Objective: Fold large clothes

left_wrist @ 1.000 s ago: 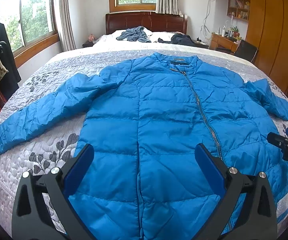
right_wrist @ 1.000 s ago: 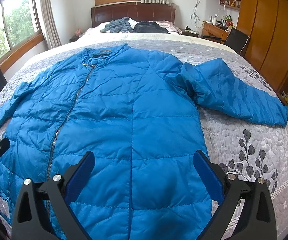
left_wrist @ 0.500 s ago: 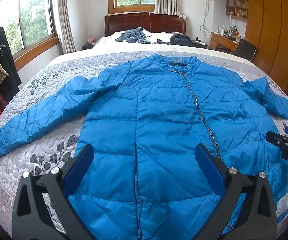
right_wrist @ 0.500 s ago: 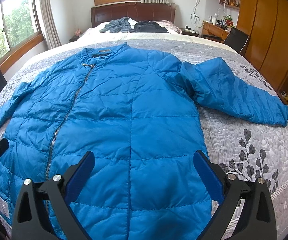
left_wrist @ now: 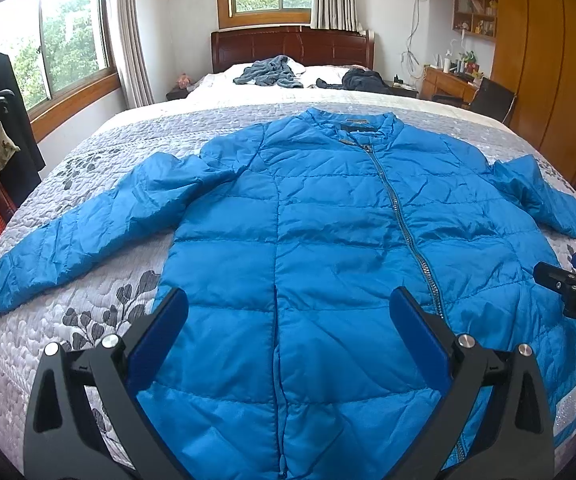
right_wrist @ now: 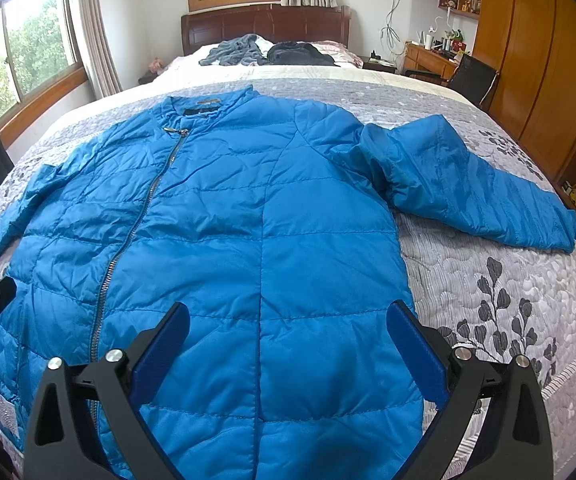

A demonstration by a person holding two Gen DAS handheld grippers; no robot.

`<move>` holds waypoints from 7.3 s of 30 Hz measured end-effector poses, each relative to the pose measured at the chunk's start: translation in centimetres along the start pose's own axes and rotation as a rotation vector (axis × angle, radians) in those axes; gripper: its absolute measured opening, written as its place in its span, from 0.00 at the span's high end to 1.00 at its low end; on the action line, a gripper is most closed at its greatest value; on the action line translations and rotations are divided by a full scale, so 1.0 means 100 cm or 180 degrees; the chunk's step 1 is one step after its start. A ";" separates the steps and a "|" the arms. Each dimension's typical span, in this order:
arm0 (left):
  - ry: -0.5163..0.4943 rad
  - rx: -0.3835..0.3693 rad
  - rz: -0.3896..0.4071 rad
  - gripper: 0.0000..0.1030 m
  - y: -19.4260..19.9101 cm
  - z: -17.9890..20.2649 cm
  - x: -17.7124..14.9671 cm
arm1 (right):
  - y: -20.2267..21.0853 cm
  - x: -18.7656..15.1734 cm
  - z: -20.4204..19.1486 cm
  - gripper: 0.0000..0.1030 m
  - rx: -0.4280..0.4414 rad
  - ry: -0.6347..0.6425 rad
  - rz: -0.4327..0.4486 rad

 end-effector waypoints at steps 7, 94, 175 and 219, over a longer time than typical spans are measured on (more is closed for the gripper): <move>-0.0003 0.0011 0.0003 0.03 0.001 -0.001 0.000 | 0.000 0.000 0.000 0.04 -0.0003 -0.0003 -0.0004; 0.0034 -0.0195 -0.0129 0.03 -0.075 0.051 0.078 | -0.034 0.091 0.362 0.96 -0.0266 -0.1807 0.0264; 0.0435 -0.0280 -0.0243 0.03 -0.078 -0.023 0.082 | -0.046 0.136 -0.046 0.43 0.1576 0.0663 -0.0111; 0.0263 -0.0742 -0.0515 0.25 -0.134 0.006 0.125 | -0.117 0.136 0.074 0.41 0.1504 -0.0535 -0.0456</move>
Point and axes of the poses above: each gripper's, at about its wrist camera, not at the fingertips, and y roughly against the way its jaws point, z to its right, x to its top, the point moved 1 cm from there along -y, roughly the way its jaws point, and after that the axes turned 4 degrees about -x, right-handed, at the moved point
